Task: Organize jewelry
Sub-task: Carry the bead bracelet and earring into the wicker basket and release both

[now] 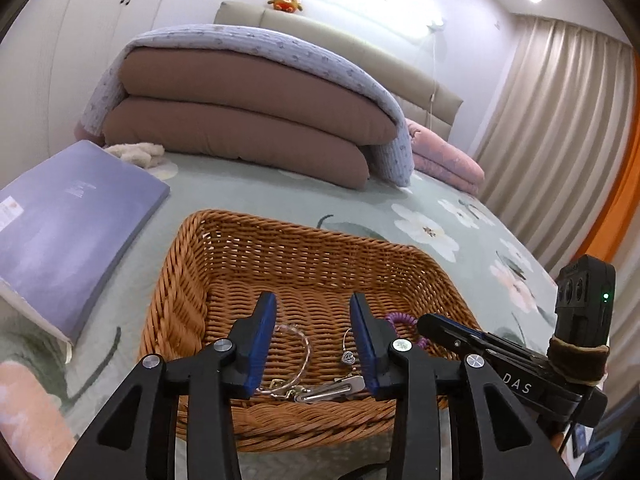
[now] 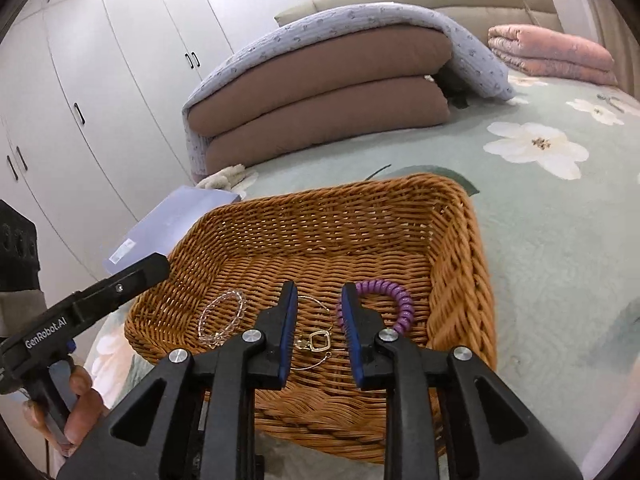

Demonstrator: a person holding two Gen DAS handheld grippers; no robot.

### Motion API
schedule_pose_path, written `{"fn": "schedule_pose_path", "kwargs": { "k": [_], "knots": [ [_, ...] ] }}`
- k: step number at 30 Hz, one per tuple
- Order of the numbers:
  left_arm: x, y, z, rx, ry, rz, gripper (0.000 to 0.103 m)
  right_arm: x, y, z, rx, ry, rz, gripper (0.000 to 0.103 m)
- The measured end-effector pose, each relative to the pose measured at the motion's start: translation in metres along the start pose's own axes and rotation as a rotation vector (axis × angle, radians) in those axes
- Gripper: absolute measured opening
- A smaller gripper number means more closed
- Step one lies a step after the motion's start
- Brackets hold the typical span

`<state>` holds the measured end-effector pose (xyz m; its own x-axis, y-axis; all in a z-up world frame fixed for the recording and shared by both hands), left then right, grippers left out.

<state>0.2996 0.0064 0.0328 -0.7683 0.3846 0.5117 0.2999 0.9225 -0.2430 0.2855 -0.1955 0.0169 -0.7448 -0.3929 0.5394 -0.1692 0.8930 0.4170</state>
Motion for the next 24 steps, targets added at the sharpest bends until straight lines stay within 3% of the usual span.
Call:
{"fn": "schedule_pose_path", "kwargs": {
  "k": [3,7,14,19,22,24],
  "knots": [
    [0.004,-0.001,0.000,-0.004,-0.009,0.001,0.040,0.008,0.009,0.002,0.041,-0.034,0.022,0.026],
    [0.008,-0.004,0.000,-0.012,-0.022,0.016,0.055,0.016,0.022,0.005,0.100,-0.072,0.051,0.030],
    [0.027,-0.017,0.002,-0.051,-0.054,0.023,0.056,0.052,0.031,0.007,0.111,-0.137,0.052,0.030],
    [0.068,-0.036,0.022,-0.085,-0.063,0.014,0.056,0.091,0.034,0.034,0.084,-0.076,0.025,0.030],
    [0.092,-0.042,0.049,-0.096,-0.028,0.012,0.056,0.104,0.037,0.054,0.078,0.011,0.024,0.030],
    [0.106,-0.042,0.073,-0.105,0.015,-0.032,0.056,0.113,0.039,0.072,0.093,0.065,0.017,0.030]
  ]
}}
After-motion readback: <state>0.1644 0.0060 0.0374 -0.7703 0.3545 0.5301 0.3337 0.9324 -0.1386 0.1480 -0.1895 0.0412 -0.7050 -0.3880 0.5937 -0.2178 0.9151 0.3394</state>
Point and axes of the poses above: each gripper's, at about its wrist camera, not at the fingertips, and x roughly against the way its jaws point, y to its left, z to its underside, the point moved 3 cm from there along -x, roughly the way its jaws point, and after that the axes turned 6 degrees about -x, right-handed, at the moved point
